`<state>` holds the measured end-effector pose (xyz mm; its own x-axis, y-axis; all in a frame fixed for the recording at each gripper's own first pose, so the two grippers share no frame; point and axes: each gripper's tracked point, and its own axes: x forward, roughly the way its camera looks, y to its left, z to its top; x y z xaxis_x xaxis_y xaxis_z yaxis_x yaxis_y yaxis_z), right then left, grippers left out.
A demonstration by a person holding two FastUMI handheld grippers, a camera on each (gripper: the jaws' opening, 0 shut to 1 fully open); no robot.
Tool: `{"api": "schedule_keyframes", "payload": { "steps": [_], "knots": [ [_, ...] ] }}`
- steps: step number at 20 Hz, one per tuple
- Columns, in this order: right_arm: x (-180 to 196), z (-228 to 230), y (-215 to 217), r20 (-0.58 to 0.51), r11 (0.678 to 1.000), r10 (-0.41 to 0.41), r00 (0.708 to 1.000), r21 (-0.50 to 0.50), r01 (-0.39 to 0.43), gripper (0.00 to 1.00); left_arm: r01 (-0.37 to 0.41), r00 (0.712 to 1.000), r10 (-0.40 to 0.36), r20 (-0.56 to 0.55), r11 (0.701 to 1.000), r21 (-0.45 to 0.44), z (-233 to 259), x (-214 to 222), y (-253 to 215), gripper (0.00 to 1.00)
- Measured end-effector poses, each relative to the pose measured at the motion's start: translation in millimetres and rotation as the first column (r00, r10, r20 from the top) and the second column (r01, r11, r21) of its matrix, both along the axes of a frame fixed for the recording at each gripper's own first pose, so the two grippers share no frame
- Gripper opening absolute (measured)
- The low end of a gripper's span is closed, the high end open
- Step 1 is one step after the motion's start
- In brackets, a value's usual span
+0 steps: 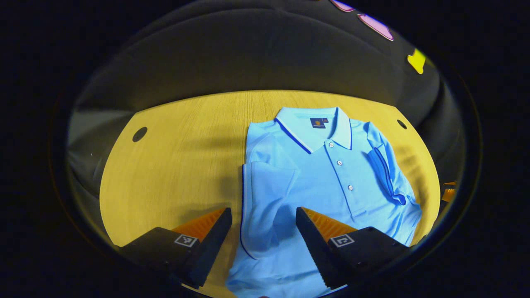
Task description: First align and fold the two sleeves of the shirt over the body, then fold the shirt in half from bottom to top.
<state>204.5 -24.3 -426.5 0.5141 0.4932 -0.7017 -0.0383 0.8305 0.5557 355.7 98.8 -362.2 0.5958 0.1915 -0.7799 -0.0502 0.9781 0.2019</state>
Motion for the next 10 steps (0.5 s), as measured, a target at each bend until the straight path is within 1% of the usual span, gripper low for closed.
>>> {"api": "schedule_keyframes", "payload": {
  "steps": [2, 3, 4, 5, 6, 8, 10],
  "knots": [
    [-5.4, 1.8, 1.8, 0.005, 1.000, 0.031, 1.000, 0.001, -0.031, 0.62, 0.020, 0.998, -0.020, 0.061, 1.000, 0.005, 27.6, -11.0, -6.4, 0.99],
    [-8.4, 1.5, 2.6, 0.004, 0.999, 0.047, 0.999, -0.001, -0.047, 0.64, 0.022, 0.996, -0.021, 0.089, 1.000, -0.010, 42.3, -21.0, -12.3, 0.99],
    [-11.5, 1.8, 4.0, 0.005, 0.998, 0.062, 0.998, -0.004, -0.062, 0.58, 0.019, 0.993, -0.015, 0.121, 0.999, -0.029, 56.9, -34.1, -17.3, 0.99],
    [-15.2, 4.2, 4.5, 0.009, 0.997, 0.078, 0.997, -0.011, -0.078, 0.68, 0.013, 0.990, -0.005, 0.143, 0.999, -0.052, 68.7, -50.2, -22.4, 0.99],
    [-19.9, 4.4, 7.3, 0.014, 0.995, 0.097, 0.995, -0.018, -0.097, 0.68, 0.005, 0.989, 0.007, 0.150, 0.997, -0.080, 76.2, -71.9, -28.0, 0.99],
    [-34.2, 9.5, 13.9, 0.020, 0.989, 0.142, 0.990, -0.033, -0.141, 0.74, -0.006, 0.990, 0.022, 0.138, 0.993, -0.115, 83.8, -119.2, -35.4, 0.98],
    [-50.2, 19.1, 22.4, 0.017, 0.987, 0.159, 0.987, -0.028, -0.159, 0.77, -0.031, 0.995, 0.040, 0.089, 0.995, -0.099, 78.5, -170.4, -34.2, 0.98]
  ]
}}
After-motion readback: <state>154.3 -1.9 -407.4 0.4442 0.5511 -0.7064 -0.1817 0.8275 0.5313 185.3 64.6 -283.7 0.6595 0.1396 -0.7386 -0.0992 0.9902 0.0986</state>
